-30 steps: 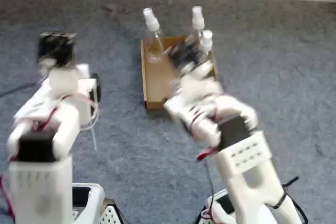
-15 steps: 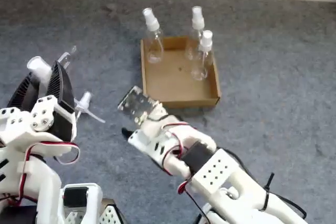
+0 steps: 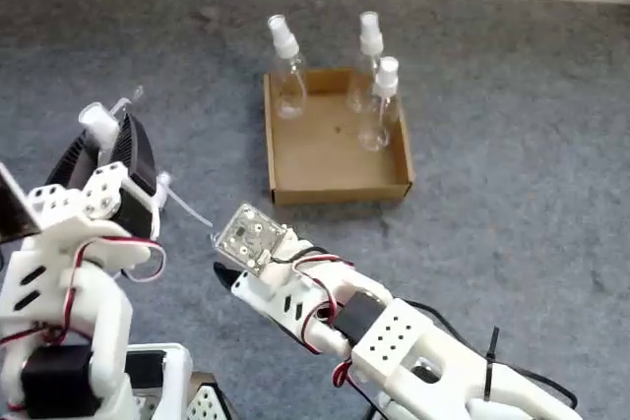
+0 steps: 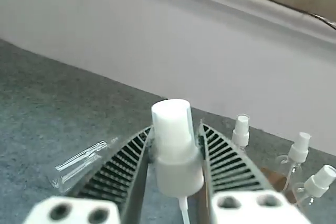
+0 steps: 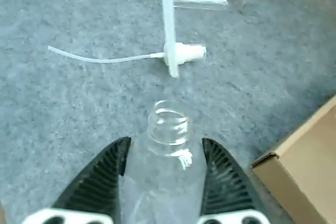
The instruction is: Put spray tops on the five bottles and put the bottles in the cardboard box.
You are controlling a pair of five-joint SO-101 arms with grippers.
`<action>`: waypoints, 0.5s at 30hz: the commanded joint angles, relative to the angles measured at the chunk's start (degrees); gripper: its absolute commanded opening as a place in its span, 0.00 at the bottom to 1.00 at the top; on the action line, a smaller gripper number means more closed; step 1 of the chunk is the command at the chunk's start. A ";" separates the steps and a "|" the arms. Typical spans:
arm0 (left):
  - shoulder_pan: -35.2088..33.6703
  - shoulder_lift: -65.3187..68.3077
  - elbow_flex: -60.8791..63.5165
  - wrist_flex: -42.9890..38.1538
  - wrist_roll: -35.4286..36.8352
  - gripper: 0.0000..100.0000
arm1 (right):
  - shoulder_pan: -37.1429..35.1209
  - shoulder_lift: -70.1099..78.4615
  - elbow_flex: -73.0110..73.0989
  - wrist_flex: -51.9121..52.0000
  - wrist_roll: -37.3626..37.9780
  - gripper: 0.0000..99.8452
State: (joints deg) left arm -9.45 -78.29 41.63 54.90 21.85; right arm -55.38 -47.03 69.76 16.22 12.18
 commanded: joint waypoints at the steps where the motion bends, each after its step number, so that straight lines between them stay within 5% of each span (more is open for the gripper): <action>1: 1.10 -0.22 3.47 -4.04 0.70 0.00 | -0.40 -2.07 -0.57 -1.27 -0.44 0.00; 15: 9.19 -0.31 13.05 -3.96 0.70 0.00 | 0.04 -3.21 -0.66 -1.36 -0.44 0.00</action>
State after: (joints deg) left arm -2.24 -78.11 53.05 52.18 21.85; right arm -55.38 -47.03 69.76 16.13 12.18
